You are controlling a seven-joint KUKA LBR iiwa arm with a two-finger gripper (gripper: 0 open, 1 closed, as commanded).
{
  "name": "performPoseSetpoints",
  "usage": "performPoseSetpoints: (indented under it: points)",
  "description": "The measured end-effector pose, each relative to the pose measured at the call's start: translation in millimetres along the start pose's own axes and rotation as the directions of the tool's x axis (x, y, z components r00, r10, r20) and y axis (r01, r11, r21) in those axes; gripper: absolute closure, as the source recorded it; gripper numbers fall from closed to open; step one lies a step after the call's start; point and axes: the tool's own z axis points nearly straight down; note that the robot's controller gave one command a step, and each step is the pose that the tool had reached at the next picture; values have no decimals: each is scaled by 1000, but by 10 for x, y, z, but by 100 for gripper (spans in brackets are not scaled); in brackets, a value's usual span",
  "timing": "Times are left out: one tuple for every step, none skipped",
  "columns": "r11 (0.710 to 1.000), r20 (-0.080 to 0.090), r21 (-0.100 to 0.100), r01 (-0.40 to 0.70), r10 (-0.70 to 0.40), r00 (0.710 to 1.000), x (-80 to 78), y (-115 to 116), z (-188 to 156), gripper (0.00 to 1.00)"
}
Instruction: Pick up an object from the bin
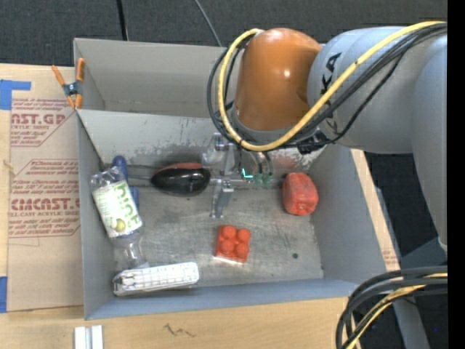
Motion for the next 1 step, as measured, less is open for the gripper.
performPoseSetpoints:
  points:
    - [1000,8,-1,-1,1,1000,-16,-5,-48,0]
